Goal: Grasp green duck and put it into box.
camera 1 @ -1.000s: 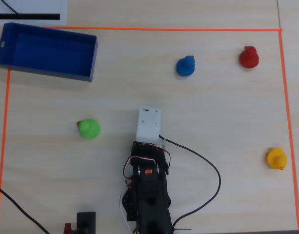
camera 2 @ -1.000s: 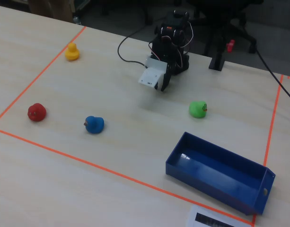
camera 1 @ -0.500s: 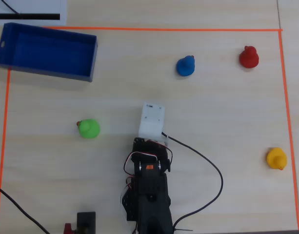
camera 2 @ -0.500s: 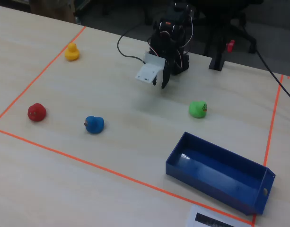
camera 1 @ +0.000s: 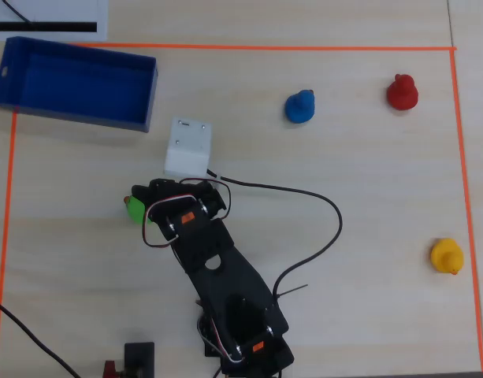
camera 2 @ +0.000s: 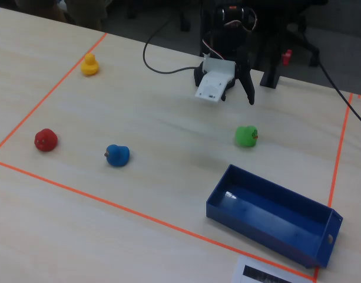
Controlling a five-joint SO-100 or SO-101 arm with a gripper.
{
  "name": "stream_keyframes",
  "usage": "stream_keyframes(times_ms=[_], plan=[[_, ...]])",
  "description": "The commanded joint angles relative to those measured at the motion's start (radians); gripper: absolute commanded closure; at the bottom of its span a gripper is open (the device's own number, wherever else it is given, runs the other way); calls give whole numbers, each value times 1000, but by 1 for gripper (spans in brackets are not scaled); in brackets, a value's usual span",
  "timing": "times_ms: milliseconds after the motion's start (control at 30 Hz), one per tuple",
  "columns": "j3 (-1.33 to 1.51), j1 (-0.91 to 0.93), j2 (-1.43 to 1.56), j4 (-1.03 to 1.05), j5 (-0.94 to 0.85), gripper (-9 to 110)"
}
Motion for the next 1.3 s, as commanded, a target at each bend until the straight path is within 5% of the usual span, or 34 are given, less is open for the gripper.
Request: stream_keyframes(times_ms=[0, 400, 1267], plan=[[0, -54, -48, -91, 100, 67], [146, -183, -181, -324, 288, 67], [259, -181, -224, -483, 334, 68]])
